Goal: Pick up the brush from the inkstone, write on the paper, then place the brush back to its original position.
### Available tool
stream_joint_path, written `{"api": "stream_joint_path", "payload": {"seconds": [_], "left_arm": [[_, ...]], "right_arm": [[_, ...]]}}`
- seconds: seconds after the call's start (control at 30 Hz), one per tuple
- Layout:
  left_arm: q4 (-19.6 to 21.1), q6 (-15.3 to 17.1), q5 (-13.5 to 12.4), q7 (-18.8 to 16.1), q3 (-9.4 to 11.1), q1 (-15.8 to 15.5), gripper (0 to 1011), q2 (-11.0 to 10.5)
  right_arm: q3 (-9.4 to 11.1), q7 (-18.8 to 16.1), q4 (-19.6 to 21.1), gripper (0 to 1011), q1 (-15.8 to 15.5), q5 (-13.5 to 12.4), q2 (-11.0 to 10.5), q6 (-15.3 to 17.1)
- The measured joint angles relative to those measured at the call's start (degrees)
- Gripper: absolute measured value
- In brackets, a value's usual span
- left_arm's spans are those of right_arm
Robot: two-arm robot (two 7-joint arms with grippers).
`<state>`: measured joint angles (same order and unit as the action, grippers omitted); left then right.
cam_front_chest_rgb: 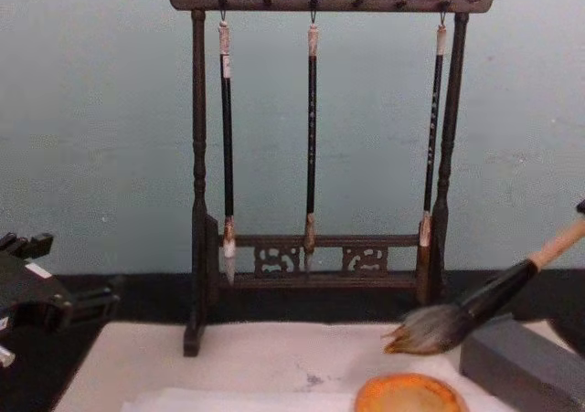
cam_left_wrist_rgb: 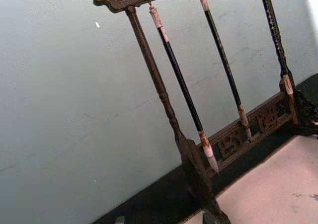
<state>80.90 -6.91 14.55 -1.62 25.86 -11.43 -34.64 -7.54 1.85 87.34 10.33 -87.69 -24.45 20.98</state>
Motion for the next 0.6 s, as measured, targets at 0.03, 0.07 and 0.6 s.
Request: {"api": "stream_joint_path", "payload": {"seconds": [0.03,0.07,0.6], "left_arm": [[0.0,0.0,0.0,0.0,0.0,0.0,1010,0.0],[0.0,0.0,0.0,0.0,0.0,0.0,1009,0.0],[0.0,0.0,0.0,0.0,0.0,0.0,1010,0.0]], "right_arm": [[-0.1,0.1,-0.2,168,0.0,-0.3,0.0,0.1],[-0.4,0.1,-0.6,168,0.0,-0.9,-0.1,0.4],[-5.4,-2.0,-7.0,168,3.8,-0.3,-1.3,1.0]]}}
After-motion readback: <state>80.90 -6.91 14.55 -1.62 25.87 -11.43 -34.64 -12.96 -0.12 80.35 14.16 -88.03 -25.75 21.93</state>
